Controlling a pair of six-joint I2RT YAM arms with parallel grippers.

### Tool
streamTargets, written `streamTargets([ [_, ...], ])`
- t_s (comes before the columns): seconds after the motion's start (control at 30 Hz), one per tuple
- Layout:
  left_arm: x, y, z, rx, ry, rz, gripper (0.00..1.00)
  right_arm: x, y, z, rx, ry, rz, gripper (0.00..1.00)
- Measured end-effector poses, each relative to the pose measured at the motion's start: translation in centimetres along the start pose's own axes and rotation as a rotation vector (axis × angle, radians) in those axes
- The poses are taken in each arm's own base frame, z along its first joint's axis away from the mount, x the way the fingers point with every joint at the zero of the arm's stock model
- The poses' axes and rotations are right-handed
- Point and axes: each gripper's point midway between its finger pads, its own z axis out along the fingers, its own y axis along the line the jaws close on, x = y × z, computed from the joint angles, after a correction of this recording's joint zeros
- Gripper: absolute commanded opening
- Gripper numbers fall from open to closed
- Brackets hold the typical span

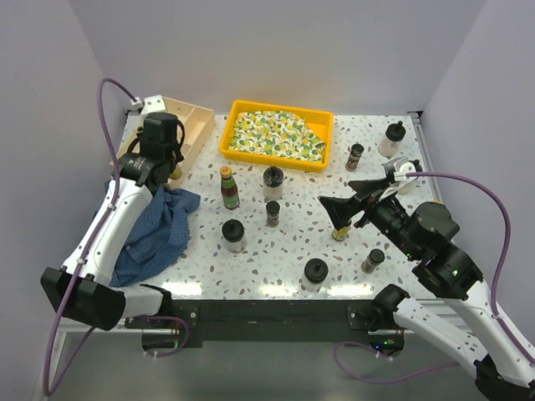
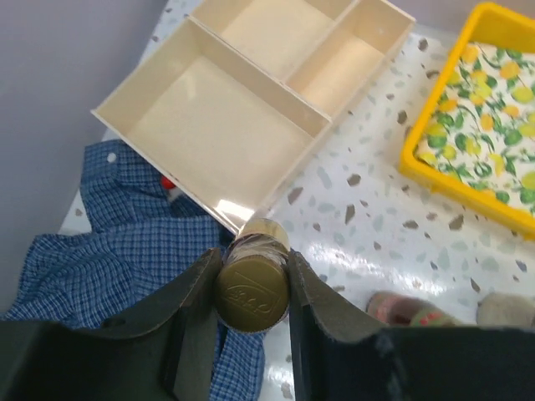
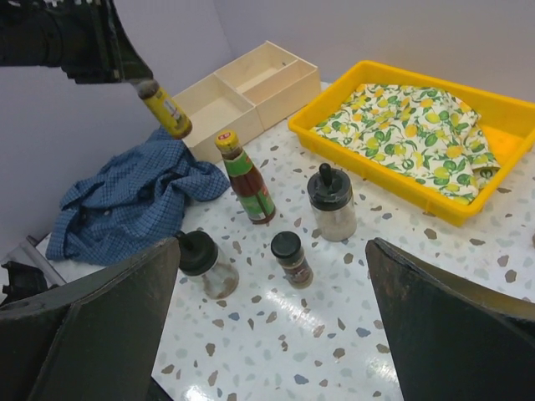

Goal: Organize the condiment bottles
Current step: Pick up the bottle from the center of the board, then place the bottle in the storage box.

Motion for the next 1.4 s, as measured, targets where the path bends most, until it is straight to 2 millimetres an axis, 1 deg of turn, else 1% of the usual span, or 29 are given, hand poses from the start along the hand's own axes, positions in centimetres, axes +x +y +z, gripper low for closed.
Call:
streamTargets([
  [0.07, -1.8, 1.7, 1.4, -0.048, -0.018, -0.039, 0.00, 0.1, 0.0, 0.0, 0.002, 0.005, 0.001, 0.99],
  [0.13, -3.1, 3.4, 2.9, -0.096, -0.030, -0.059, 0.00, 0.2, -0.1, 0.0, 0.006, 0.008, 0.003, 0.99],
  [0.23, -4.7, 4.7, 4.9, -0.132, -0.047, -0.071, 0.00, 0.3, -0.1, 0.1, 0.007, 0.009, 0.016, 0.99],
  [0.37, -8.0, 4.4, 7.6, -0.132, -0.087, -0.088, 0.00, 1.5, 0.1, 0.4, -0.003, 0.039, 0.051, 0.99],
  [0.5, -11.7, 2.9, 10.5, -0.098, -0.138, -0.116, 0.00, 2.4, 0.4, 1.1, -0.016, 0.076, 0.079, 0.99],
  [0.6, -12.7, 1.7, 12.3, -0.061, -0.148, -0.122, 0.00, 3.0, 0.4, 1.6, -0.015, 0.100, 0.082, 0.99],
  [0.7, -12.7, 0.9, 14.0, -0.049, -0.140, -0.114, 0.00, 3.2, 0.4, 1.8, -0.011, 0.109, 0.081, 0.99],
  [0.93, -13.4, 0.1, 19.0, -0.079, -0.152, -0.091, 0.00, 3.2, 0.2, 2.1, 0.002, 0.115, 0.080, 0.99],
  [1.0, -12.9, 0.1, 20.2, -0.086, -0.142, -0.089, 0.00, 3.1, 0.0, 2.3, 0.014, 0.118, 0.078, 0.99],
  [1.13, -11.1, 0.4, 22.4, -0.100, -0.104, -0.074, 0.00, 2.8, -0.1, 2.7, 0.025, 0.123, 0.074, 0.99],
  [1.23, -10.0, 0.8, 24.3, -0.108, -0.087, -0.069, 0.00, 3.0, -0.2, 3.0, 0.032, 0.133, 0.070, 0.99],
  [1.4, -8.6, 2.2, 27.6, -0.123, -0.077, -0.080, 0.00, 3.6, -0.3, 3.1, 0.040, 0.159, 0.068, 0.99],
])
